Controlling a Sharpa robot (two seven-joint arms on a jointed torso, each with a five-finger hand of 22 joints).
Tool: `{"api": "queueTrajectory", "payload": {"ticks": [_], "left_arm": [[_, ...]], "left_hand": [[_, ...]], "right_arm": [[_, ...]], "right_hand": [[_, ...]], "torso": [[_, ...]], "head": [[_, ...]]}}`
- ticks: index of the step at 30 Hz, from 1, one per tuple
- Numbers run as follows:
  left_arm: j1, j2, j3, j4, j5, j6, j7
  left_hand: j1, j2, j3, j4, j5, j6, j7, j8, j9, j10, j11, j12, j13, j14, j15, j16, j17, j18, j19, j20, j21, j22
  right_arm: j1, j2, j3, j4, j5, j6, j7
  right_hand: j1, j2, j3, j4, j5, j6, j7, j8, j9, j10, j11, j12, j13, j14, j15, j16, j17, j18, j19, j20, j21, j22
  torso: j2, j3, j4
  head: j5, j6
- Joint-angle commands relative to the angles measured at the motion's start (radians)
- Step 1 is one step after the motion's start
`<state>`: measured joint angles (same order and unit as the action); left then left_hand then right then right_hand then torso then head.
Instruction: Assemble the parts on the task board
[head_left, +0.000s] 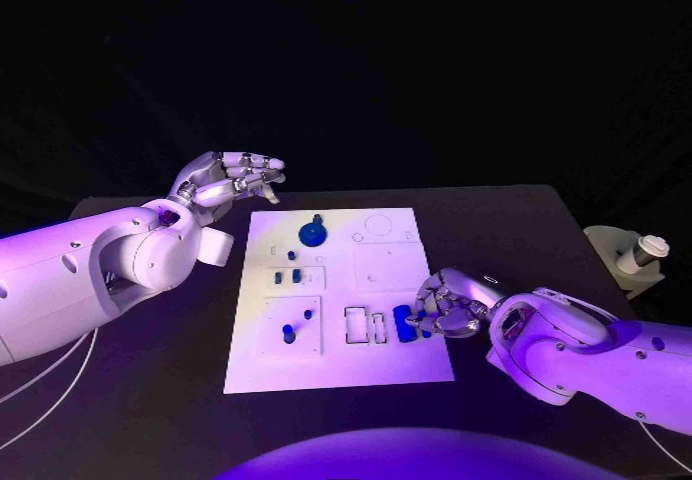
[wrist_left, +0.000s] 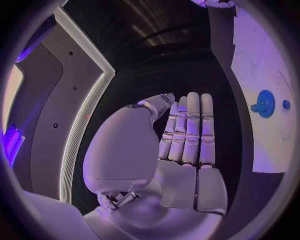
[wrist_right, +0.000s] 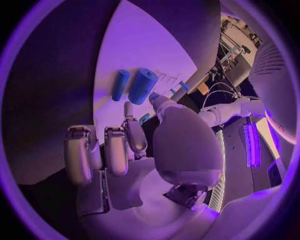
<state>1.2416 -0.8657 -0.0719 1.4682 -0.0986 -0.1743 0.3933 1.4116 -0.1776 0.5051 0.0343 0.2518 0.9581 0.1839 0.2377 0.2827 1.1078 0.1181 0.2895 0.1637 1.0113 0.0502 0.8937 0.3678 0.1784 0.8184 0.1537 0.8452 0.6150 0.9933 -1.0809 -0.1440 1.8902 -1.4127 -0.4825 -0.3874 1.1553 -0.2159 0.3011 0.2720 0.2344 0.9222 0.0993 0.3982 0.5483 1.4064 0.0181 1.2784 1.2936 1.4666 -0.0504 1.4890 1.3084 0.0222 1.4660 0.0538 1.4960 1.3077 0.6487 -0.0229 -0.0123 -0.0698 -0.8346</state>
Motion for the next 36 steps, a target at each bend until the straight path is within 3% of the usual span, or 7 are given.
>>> {"api": "queueTrajectory", "payload": {"ticks": [1, 8, 13, 26, 30, 33, 36], "left_arm": [[0.001, 0.001, 0.001, 0.004, -0.001, 0.020, 0.015], [0.001, -0.001, 0.001, 0.006, -0.001, 0.021, 0.014], [0.001, -0.003, 0.001, 0.006, -0.001, 0.020, 0.014], [0.001, -0.009, 0.001, 0.007, -0.001, 0.022, 0.009], [0.001, -0.009, 0.001, 0.007, -0.001, 0.023, 0.008], [0.001, -0.010, 0.001, 0.007, -0.001, 0.023, 0.007], [0.001, -0.011, 0.001, 0.006, -0.001, 0.022, 0.007]], "left_hand": [[-0.010, 0.001, -0.003, 0.005, 0.004, -0.003, 0.002, -0.002, -0.002, -0.007, -0.002, 0.003, 0.000, 0.003, 0.002, -0.005, 0.001, 0.001, -0.007, 0.000, -0.001, 0.000], [-0.010, 0.001, -0.003, 0.005, 0.004, -0.003, 0.002, -0.002, -0.002, -0.007, -0.002, 0.003, 0.000, 0.003, 0.002, -0.005, 0.001, 0.001, -0.007, 0.000, -0.001, 0.000], [-0.010, 0.001, -0.003, 0.005, 0.004, -0.003, 0.002, -0.002, -0.002, -0.007, -0.002, 0.003, 0.000, 0.003, 0.002, -0.005, 0.001, 0.001, -0.007, 0.000, -0.001, 0.000], [-0.011, 0.001, -0.002, 0.005, 0.005, -0.003, 0.002, -0.002, -0.002, -0.008, -0.002, 0.003, 0.000, 0.002, 0.002, -0.005, 0.002, 0.002, -0.007, 0.001, -0.002, -0.001], [-0.011, 0.001, -0.002, 0.005, 0.005, -0.003, 0.002, -0.002, -0.002, -0.008, -0.002, 0.003, 0.000, 0.002, 0.002, -0.005, 0.002, 0.002, -0.007, 0.001, -0.002, -0.001], [-0.011, 0.001, -0.002, 0.005, 0.005, -0.004, 0.003, -0.002, -0.002, -0.008, -0.002, 0.003, 0.000, 0.002, 0.002, -0.005, 0.002, 0.002, -0.007, 0.001, -0.002, -0.001], [-0.011, 0.001, -0.002, 0.005, 0.005, -0.004, 0.003, -0.002, -0.002, -0.008, -0.002, 0.003, 0.000, 0.002, 0.002, -0.005, 0.002, 0.002, -0.007, 0.001, -0.002, -0.001]], "right_arm": [[-0.005, 0.012, 0.000, -0.011, -0.044, 0.000, -0.020], [-0.014, 0.040, 0.000, -0.027, -0.040, 0.004, -0.015], [-0.034, 0.062, 0.000, -0.039, -0.042, 0.013, -0.019], [-0.050, 0.084, 0.000, -0.055, -0.084, 0.079, -0.065], [-0.052, 0.088, 0.000, -0.054, -0.098, 0.062, -0.068], [-0.052, 0.087, 0.000, -0.050, -0.105, 0.019, -0.064], [-0.053, 0.081, 0.000, -0.041, -0.108, -0.036, -0.054]], "right_hand": [[-0.004, -0.007, -0.002, 0.005, 0.005, -0.010, 0.000, -0.001, 0.001, 0.007, 0.001, 0.003, 0.002, 0.068, 0.000, 0.007, 0.049, -0.007, 0.081, 0.002, 0.002, 0.242], [-0.004, -0.008, -0.009, 0.010, 0.007, -0.011, 0.000, -0.001, 0.002, 0.008, 0.001, 0.006, 0.006, 0.069, 0.000, 0.008, 0.053, -0.007, 0.081, 0.002, 0.003, 0.243], [0.000, -0.007, -0.015, 0.012, 0.001, -0.009, 0.000, -0.001, 0.003, 0.009, 0.001, 0.008, 0.009, 0.068, 0.001, 0.008, 0.053, -0.006, 0.080, 0.002, -0.001, 0.242], [-0.011, -0.005, -0.078, 0.018, 0.000, 0.010, -0.007, 0.009, 0.015, 0.009, -0.004, 0.011, 0.019, 0.068, -0.003, 0.012, 0.060, -0.007, 0.081, 0.001, 0.002, 0.243], [0.004, 0.002, -0.084, 0.015, 0.002, 0.015, -0.010, 0.013, 0.018, 0.012, -0.006, 0.016, 0.026, 0.069, -0.004, 0.014, 0.065, -0.008, 0.082, -0.001, 0.007, 0.244], [0.052, 0.027, -0.076, 0.009, 0.006, 0.035, -0.017, 0.023, 0.024, 0.027, -0.013, 0.037, 0.047, 0.073, -0.010, 0.021, 0.085, -0.011, 0.088, -0.005, 0.024, 0.249], [0.100, 0.052, -0.051, 0.001, -0.032, 0.050, -0.026, 0.030, 0.028, 0.032, -0.020, 0.042, 0.053, 0.075, -0.016, 0.025, 0.095, -0.013, 0.091, -0.010, 0.034, 0.252]], "torso": [[0.001, 0.0002, 0.0009], [0.000, 0.0005, -0.0009], [0.000, 0.0004, -0.0011], [0.000, 0.0006, -0.0011], [0.000, 0.0010, -0.0008], [0.001, 0.0010, -0.0008], [0.000, 0.0011, -0.0009]], "head": [[0.002, -0.003], [0.005, -0.003], [0.010, -0.007], [0.013, -0.010], [0.014, -0.010], [0.014, -0.010], [0.014, -0.010]]}}
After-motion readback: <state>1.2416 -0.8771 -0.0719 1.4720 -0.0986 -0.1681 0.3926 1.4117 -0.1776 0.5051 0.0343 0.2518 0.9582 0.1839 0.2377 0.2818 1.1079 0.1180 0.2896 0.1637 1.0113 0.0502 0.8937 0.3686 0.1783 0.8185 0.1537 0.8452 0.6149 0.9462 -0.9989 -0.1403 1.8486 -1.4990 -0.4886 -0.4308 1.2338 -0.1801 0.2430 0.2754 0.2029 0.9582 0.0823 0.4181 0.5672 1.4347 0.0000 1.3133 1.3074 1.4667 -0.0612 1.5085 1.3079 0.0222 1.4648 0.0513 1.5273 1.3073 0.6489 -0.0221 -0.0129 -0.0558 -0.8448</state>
